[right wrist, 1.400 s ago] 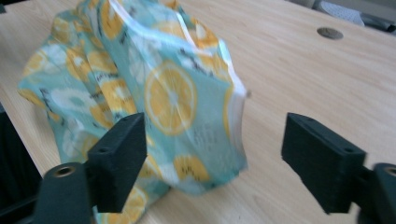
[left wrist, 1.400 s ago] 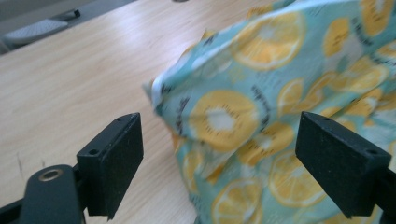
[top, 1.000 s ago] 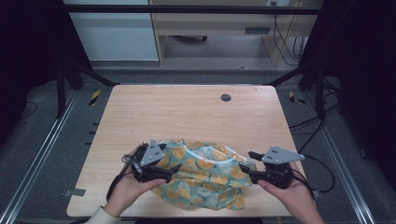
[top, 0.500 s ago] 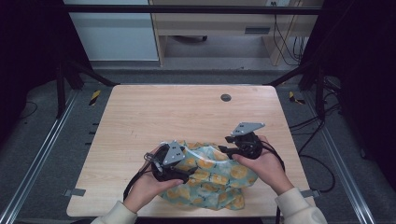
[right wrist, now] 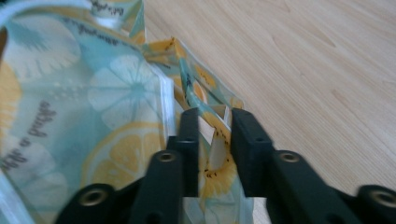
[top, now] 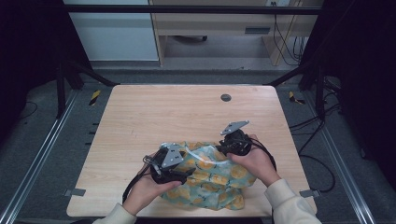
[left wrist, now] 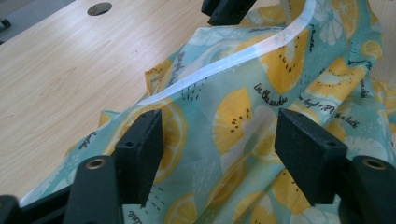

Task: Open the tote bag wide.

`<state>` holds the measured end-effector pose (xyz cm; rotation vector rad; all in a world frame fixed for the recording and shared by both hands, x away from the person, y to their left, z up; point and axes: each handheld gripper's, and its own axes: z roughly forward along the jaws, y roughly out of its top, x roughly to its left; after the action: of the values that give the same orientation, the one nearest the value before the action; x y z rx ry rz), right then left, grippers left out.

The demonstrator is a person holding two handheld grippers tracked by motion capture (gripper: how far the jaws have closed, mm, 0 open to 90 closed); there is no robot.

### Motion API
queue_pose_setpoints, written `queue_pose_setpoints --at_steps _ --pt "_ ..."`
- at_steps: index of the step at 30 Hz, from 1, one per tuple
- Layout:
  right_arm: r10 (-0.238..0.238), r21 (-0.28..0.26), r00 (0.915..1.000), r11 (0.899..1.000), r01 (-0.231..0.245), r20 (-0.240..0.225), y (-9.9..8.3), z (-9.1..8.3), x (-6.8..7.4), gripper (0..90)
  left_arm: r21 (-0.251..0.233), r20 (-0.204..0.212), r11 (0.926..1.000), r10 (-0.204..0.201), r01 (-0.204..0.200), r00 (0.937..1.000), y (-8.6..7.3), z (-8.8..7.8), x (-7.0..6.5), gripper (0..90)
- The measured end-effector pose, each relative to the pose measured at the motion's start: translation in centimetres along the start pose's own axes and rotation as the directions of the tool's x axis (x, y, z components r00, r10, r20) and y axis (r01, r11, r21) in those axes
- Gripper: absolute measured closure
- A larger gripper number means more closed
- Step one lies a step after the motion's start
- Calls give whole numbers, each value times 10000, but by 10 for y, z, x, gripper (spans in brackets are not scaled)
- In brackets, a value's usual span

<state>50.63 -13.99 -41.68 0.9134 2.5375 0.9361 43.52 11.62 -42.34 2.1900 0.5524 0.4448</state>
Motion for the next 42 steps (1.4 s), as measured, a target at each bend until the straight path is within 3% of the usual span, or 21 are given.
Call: queue_pose_setpoints --at_steps 3,8,12,16,22,23,28,31,32,33,36,37,42 --pt "-123 135 9999 9998 123 45 -1 2 -1 889 -36 -2 10000 -43 43 10000 -1 0 -1 356" --pt "-145 28 9999 9999 145 39 -1 0 -1 900 -31 10 10000 -54 54 10000 -2 0 -1 393" --pt "-103 -420 9998 9991 109 146 2 -8 -1 900 -46 -101 10000 -40 39 9999 -3 -1 -2 452" --pt "-129 -1345 9997 9908 158 222 7 -30 3 900 3 -96 10000 -78 78 9999 -5 -5 -1 448" --pt "-175 -2134 9998 9768 164 -35 9 -51 14 900 -112 -317 9999 -130 127 9994 -4 -13 1 417" --pt "-314 -2446 9994 9693 272 -132 9 -59 22 900 -196 -417 9997 -153 145 9990 -2 -18 2 413" --pt "-557 -2887 9978 9564 434 -345 10 -75 38 900 -424 -611 9991 -114 88 9981 5 -33 4 400" --pt "-756 -3202 9936 9463 451 -834 10 -85 55 900 -734 -770 9972 -174 117 9969 12 -46 6 402" --pt "-756 -3202 9936 9463 451 -834 10 -85 55 900 -805 -824 9967 -159 93 9965 14 -49 7 402" --pt "-902 -3273 9903 9435 511 -1055 8 -85 65 900 -870 -954 9962 -130 47 9954 18 -53 10 404" --pt "-1157 -3182 9861 9453 723 -1196 5 -82 75 900 -874 -931 9961 33 -115 9957 20 -54 10 398" --pt "-1329 -3094 9820 9471 858 -1345 2 -79 84 900 -789 -654 9963 289 -341 9974 21 -52 8 389" --pt "-1417 -2959 9778 9509 910 -1544 -4 -69 94 900 -614 -341 9953 733 -753 9967 18 -42 -3 339"
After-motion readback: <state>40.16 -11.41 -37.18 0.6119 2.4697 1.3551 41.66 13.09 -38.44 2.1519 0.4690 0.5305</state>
